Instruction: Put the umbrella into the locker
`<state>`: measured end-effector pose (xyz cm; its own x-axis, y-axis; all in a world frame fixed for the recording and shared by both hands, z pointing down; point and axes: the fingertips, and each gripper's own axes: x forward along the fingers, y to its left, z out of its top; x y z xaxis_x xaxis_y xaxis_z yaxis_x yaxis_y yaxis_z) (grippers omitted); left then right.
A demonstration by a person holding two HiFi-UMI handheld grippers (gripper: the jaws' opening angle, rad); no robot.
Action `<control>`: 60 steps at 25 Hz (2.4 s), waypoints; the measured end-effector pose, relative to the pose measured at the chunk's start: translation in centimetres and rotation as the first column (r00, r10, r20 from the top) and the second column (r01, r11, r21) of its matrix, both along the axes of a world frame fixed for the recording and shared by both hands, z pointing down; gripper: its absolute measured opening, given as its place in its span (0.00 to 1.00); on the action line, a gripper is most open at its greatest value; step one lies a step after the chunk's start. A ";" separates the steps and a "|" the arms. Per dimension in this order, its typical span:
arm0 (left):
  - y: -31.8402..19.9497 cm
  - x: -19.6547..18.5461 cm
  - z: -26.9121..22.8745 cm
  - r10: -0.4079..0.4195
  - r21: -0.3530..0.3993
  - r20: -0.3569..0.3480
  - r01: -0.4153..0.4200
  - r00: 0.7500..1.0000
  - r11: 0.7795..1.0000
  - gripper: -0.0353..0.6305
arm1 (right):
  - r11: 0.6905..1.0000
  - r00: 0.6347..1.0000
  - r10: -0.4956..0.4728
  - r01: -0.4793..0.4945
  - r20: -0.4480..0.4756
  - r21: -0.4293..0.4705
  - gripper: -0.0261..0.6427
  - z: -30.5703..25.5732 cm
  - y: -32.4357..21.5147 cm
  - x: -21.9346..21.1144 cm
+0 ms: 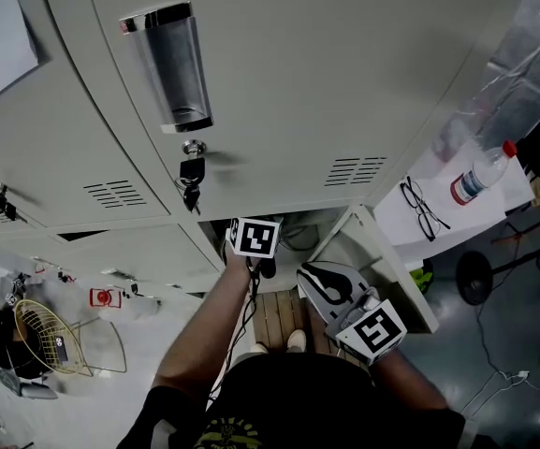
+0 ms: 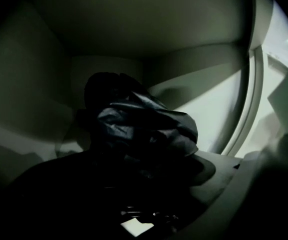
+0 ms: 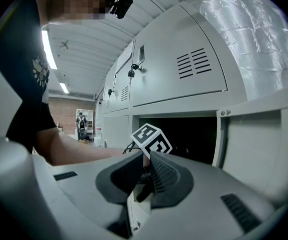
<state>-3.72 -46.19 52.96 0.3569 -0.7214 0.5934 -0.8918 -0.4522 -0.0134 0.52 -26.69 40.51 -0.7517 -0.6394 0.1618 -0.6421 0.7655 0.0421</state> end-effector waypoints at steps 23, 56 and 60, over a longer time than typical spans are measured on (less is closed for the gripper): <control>-0.2 -1.3 0.1 -0.057 -0.050 0.008 0.057 0.998 0.997 0.66 | 1.000 1.000 -0.015 0.016 0.009 -0.009 0.09 -0.1 0.8 0.3; -0.2 -1.2 -0.3 -0.076 0.024 0.087 0.074 0.993 0.997 0.68 | 0.997 0.999 -0.043 0.045 0.022 -0.059 0.09 0.9 2.5 1.1; -0.5 -0.8 -1.0 -0.035 0.072 0.161 0.023 0.986 0.997 0.75 | 0.997 0.998 -0.047 0.049 0.030 -0.067 0.09 1.0 2.6 1.1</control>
<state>-4.53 -46.73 51.98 0.2383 -0.7719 0.5894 -0.8880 -0.4189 -0.1896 1.62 -24.07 41.53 -0.7862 -0.5906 0.1820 -0.6047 0.7959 -0.0289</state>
